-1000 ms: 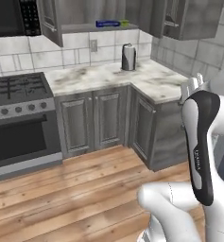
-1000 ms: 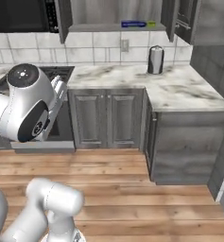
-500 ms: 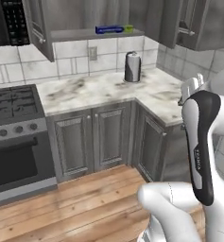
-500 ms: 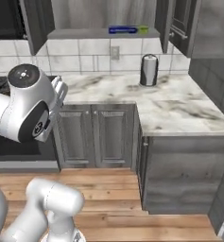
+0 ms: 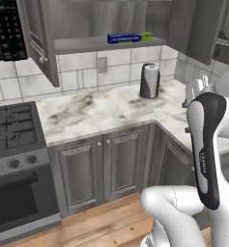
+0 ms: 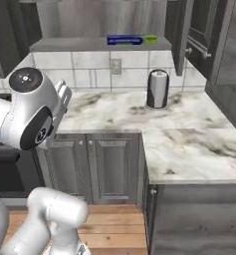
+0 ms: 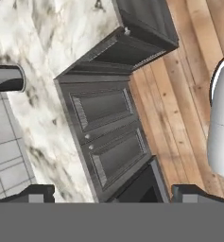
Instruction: Retrieve the tupperware and aluminum foil from the cabinet and place them on the dining counter near the plate with onion and shrimp to prepare for storing leftovers.
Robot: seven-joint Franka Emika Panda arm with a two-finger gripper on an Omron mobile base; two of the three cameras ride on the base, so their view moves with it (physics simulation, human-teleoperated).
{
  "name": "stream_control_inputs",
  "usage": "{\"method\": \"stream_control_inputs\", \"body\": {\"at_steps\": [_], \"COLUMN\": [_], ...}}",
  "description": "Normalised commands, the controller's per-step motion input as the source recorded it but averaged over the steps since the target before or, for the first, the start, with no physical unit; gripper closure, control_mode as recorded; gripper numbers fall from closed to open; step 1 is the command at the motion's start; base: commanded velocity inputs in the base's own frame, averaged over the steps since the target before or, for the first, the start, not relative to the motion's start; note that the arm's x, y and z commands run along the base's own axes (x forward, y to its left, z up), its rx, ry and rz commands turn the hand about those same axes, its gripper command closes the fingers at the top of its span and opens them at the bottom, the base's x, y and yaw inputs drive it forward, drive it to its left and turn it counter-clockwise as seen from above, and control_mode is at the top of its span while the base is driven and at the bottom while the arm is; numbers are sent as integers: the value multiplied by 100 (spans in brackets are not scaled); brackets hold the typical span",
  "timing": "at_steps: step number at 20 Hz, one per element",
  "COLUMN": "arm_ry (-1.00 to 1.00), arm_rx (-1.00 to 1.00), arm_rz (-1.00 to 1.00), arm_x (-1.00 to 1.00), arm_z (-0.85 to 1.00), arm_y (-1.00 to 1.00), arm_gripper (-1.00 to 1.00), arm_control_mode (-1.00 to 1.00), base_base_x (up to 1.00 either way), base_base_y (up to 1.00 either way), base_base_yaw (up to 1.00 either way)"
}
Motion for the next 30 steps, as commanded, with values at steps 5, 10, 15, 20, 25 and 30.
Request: {"method": "stream_control_inputs", "body": {"at_steps": [5, 10, 15, 20, 25, 30], "arm_ry": [0, 0, 0, 0, -14, -10], "arm_rx": [0, 0, 0, 3, -1, -22], "arm_rz": [0, 0, 0, 4, 20, 16], "arm_x": [0, 0, 0, 22, 13, 0], "arm_z": [0, 0, 0, 2, 37, 74], "arm_y": [0, 0, 0, -5, 4, 43], "arm_gripper": [-100, -100, -100, -100, -100, -100], "arm_control_mode": [100, 100, 100, -100, -100, -100], "base_base_x": [100, 100, 100, 52, 0, 0], "base_base_y": [-3, -28, -40, -23, 0, 0], "base_base_yaw": [0, 0, 0, 1, 0, 0]}}
